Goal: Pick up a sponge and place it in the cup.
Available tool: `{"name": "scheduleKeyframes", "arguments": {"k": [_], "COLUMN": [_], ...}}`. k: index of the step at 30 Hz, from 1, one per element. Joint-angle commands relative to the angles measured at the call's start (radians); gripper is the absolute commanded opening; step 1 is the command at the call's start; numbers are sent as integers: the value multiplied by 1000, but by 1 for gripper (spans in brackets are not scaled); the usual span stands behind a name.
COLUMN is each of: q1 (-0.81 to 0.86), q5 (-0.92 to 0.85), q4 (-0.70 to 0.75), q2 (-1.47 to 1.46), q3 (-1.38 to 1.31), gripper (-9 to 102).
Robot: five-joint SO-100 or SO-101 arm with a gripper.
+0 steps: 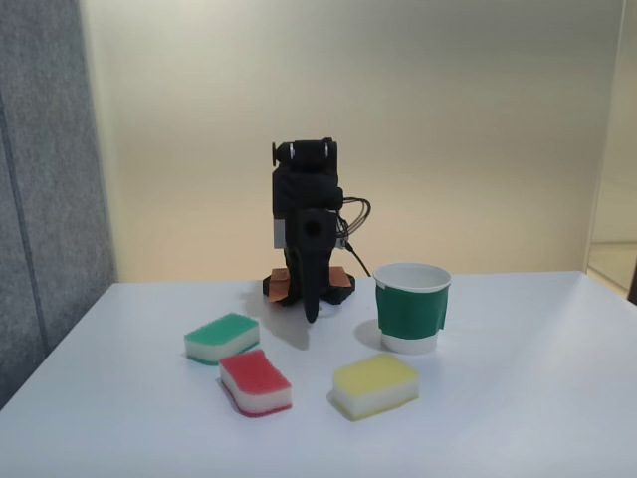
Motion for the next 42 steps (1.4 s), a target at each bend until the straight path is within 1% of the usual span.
{"name": "scheduleKeyframes", "arguments": {"k": [1, 5, 10, 21, 29, 42], "q1": [0, -6, -14, 35, 107, 140], "q5": [-17, -15, -11, -17, -104, -199], "q4": [63, 38, -12, -115, -152, -166], "q2": [-31, -120, -308, -672, -953, -1428], "q3": [-60, -118, -218, -449, -673, -1088], "gripper": [0, 0, 0, 0, 0, 0]}}
